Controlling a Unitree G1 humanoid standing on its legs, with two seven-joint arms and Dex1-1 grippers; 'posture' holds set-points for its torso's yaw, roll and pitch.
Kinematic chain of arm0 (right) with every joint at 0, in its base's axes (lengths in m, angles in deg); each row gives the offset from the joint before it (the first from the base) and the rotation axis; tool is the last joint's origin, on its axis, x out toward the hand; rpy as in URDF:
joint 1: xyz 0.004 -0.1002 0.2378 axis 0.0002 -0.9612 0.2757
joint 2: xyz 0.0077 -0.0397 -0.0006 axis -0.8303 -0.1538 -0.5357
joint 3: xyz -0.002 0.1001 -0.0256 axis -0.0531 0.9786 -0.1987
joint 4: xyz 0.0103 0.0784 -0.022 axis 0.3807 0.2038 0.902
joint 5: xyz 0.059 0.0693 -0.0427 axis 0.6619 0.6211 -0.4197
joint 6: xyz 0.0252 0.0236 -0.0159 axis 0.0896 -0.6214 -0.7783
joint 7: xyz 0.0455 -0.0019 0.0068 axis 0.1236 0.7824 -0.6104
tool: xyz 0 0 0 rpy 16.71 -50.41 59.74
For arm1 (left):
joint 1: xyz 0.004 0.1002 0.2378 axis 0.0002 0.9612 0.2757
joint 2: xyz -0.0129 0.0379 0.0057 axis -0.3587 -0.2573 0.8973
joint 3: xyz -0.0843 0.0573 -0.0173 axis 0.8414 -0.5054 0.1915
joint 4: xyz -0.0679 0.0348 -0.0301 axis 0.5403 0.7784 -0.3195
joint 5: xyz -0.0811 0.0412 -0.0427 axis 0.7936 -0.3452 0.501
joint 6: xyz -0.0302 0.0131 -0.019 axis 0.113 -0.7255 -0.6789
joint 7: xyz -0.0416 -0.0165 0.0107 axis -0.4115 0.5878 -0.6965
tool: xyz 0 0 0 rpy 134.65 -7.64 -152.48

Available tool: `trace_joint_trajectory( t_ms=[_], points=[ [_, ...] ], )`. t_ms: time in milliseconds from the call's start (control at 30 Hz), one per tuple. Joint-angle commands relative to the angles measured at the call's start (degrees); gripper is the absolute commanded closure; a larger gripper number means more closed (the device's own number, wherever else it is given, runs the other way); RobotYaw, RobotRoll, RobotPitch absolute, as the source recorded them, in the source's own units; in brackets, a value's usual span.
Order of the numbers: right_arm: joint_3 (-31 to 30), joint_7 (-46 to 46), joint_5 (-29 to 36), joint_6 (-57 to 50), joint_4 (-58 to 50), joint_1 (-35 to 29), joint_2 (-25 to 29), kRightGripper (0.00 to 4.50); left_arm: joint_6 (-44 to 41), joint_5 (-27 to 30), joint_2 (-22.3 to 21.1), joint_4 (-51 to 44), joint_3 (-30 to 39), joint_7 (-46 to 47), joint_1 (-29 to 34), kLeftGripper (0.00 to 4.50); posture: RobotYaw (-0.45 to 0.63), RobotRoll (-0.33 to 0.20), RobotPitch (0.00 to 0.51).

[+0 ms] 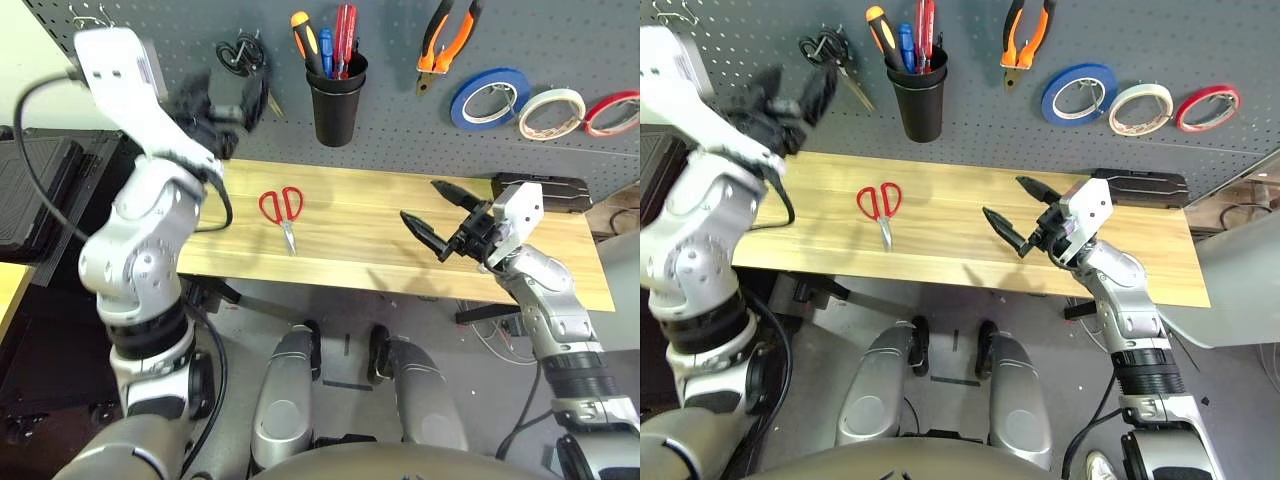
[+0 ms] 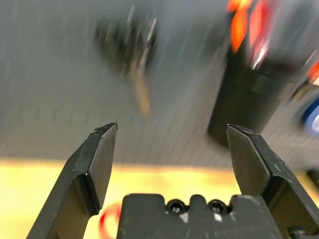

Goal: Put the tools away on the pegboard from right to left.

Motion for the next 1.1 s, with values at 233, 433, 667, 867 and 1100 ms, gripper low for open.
trace_joint_trajectory(
  t_ms=[233, 433, 667, 867, 1100],
  points=[
    [-2.35, 1.92, -2.76, -6.80, -3.28, -1.99, 1.31, 0.00, 2.57, -10.50, 1.12, 7.32, -6.41, 2.16, 4.68, 0.06, 0.16, 0.000, 0.344],
    [-3.73, 3.40, -5.20, -10.02, -4.35, -2.41, 1.45, 0.00, 6.48, -15.54, 3.71, 16.82, -8.17, 2.82, 3.43, 0.06, 0.14, 0.000, 0.364],
    [-5.34, 3.33, -6.95, -9.72, -5.80, -2.65, 1.13, 0.00, 12.16, -19.88, 5.15, 32.42, -7.77, 3.32, -0.62, 0.06, 0.11, 0.000, 0.369],
    [-7.23, 2.99, -9.07, -8.48, -5.32, -2.67, 1.22, 0.00, 16.89, -22.41, 4.97, 46.70, -7.08, 3.30, -5.72, 0.06, 0.08, 0.000, 0.368],
    [-8.84, 3.97, -10.94, -7.70, -5.18, -3.32, -0.05, 0.00, 24.52, -24.64, 5.35, 63.68, -6.80, 3.18, -12.76, 0.06, 0.05, 0.000, 0.372]
  ],
)
